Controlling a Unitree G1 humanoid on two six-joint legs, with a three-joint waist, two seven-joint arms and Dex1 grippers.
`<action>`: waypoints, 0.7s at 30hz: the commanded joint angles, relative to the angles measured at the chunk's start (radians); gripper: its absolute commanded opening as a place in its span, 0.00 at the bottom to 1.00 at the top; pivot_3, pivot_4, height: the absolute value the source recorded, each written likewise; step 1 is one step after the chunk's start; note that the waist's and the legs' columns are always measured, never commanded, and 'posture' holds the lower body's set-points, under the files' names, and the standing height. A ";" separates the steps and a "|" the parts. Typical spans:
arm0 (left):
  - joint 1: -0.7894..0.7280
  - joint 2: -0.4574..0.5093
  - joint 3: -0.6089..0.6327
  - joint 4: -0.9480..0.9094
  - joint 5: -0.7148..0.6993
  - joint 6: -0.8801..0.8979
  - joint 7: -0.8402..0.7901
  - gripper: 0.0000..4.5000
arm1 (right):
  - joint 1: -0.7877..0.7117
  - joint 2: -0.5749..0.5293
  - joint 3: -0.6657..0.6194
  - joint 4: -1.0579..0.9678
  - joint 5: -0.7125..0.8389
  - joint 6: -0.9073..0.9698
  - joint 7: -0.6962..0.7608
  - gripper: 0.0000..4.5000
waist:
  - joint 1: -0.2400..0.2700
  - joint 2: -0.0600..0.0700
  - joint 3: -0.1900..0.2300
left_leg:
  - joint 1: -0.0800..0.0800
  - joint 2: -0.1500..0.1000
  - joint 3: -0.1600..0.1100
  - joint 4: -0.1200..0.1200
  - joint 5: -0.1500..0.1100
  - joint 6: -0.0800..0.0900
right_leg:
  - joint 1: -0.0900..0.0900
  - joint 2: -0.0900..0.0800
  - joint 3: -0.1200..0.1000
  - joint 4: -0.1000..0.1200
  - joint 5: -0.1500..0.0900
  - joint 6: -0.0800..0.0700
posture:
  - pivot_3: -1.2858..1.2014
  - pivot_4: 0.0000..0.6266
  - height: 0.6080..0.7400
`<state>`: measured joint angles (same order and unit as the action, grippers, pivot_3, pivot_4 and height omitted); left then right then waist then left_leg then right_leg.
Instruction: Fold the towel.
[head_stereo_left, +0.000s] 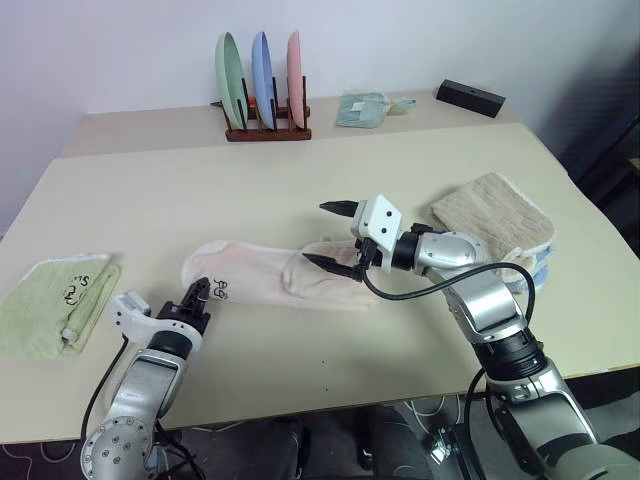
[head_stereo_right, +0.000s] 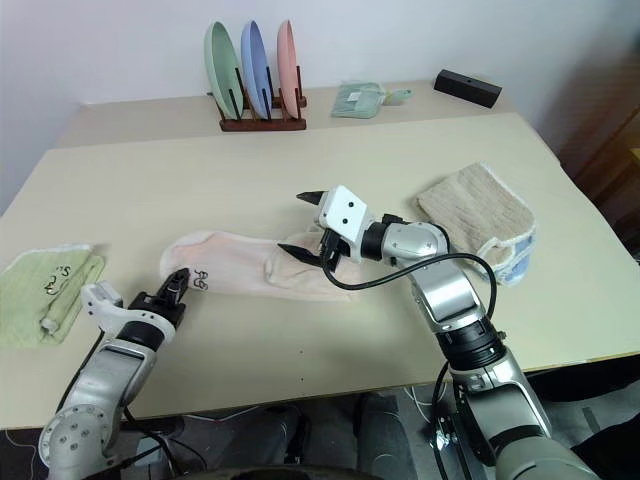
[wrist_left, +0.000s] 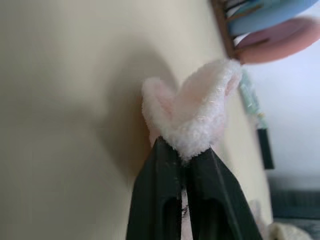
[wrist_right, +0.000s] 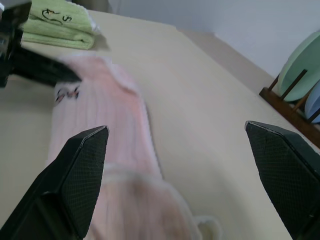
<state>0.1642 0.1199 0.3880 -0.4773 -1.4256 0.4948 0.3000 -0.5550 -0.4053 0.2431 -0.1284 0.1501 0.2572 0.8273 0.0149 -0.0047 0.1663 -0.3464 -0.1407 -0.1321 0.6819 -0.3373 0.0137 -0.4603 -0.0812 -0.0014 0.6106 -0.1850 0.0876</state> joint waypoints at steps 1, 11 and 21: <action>0.020 0.088 0.048 -0.071 0.079 -0.033 -0.120 0.02 | 0.010 -0.010 -0.019 -0.057 0.006 0.002 -0.007 1.00 | 0.000 0.000 0.000 | 0.000 0.000 0.000 0.000 0.000 0.000 | 0.000 0.000 0.000 0.000 0.000 0.000 | 0.52 0.24 1.00; -0.017 0.473 0.004 -0.093 0.343 0.002 -0.510 0.02 | 0.078 -0.073 -0.048 -0.038 -0.004 0.002 -0.005 1.00 | 0.003 0.000 0.000 | 0.000 0.000 0.000 -0.001 0.000 0.000 | 0.000 0.000 0.000 0.000 0.000 0.000 | 0.52 0.24 1.00; -0.406 0.534 -0.551 -0.084 0.580 0.157 -0.856 0.02 | 0.113 -0.083 -0.060 -0.009 -0.027 -0.013 -0.043 1.00 | -0.016 0.001 0.001 | -0.002 0.000 0.000 -0.002 0.000 0.000 | -0.003 0.000 0.000 -0.001 0.000 0.000 | 0.52 0.24 1.00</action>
<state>-0.2270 0.6435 -0.1243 -0.5669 -0.8911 0.6349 -0.5169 -0.4387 -0.4896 0.2075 -0.1188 0.1267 0.2577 0.7973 -0.0014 -0.0042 0.1672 -0.3485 -0.1401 -0.1319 0.6789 -0.3376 0.0130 -0.4642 -0.0804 -0.0006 0.6104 -0.1850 0.0872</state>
